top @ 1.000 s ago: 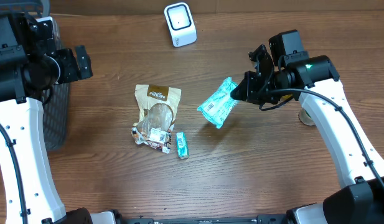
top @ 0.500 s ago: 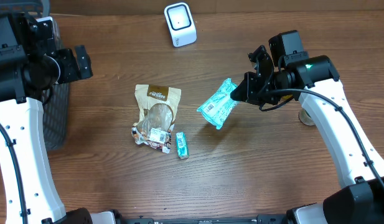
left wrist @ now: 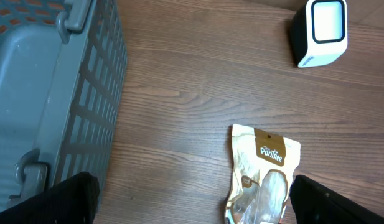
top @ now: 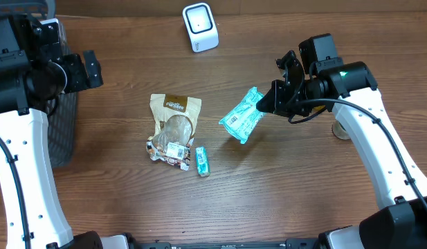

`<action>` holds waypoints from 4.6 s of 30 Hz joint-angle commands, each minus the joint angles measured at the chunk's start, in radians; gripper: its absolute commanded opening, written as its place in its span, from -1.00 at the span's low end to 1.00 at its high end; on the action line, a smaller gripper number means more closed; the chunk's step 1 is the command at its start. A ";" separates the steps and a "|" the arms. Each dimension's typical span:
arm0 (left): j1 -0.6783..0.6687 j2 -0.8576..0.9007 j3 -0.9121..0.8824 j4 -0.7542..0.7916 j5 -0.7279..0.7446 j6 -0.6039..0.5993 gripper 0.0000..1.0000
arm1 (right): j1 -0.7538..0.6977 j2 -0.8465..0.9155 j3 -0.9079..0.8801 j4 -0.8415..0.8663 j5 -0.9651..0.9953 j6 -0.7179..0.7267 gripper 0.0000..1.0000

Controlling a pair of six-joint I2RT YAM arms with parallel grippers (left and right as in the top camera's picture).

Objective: Scan the item barcode
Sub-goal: 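Lift the wipes packet upright with the right gripper, then carry the wipes packet up to the white scanner, then hold the wipes packet barcode in front of the scanner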

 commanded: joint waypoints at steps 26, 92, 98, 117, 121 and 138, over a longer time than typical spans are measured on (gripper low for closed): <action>-0.003 0.002 0.011 0.003 -0.002 -0.006 0.99 | 0.000 -0.003 0.012 0.035 -0.019 -0.008 -0.93; -0.003 0.002 0.011 0.000 -0.002 -0.006 0.99 | 0.270 0.486 0.810 0.518 0.839 -0.482 -0.93; -0.003 0.002 0.011 0.000 -0.002 -0.006 0.99 | 0.270 0.637 0.809 0.722 0.926 -0.624 -0.93; -0.003 0.002 0.011 0.000 -0.002 -0.006 0.99 | 0.283 0.968 0.809 1.318 1.058 -0.845 -0.93; -0.003 0.002 0.011 0.000 -0.002 -0.006 0.99 | 0.293 0.995 0.809 1.294 1.057 -0.841 -0.93; -0.003 0.002 0.011 0.000 -0.002 -0.006 0.99 | 0.360 0.997 0.809 1.065 1.036 -0.706 -0.93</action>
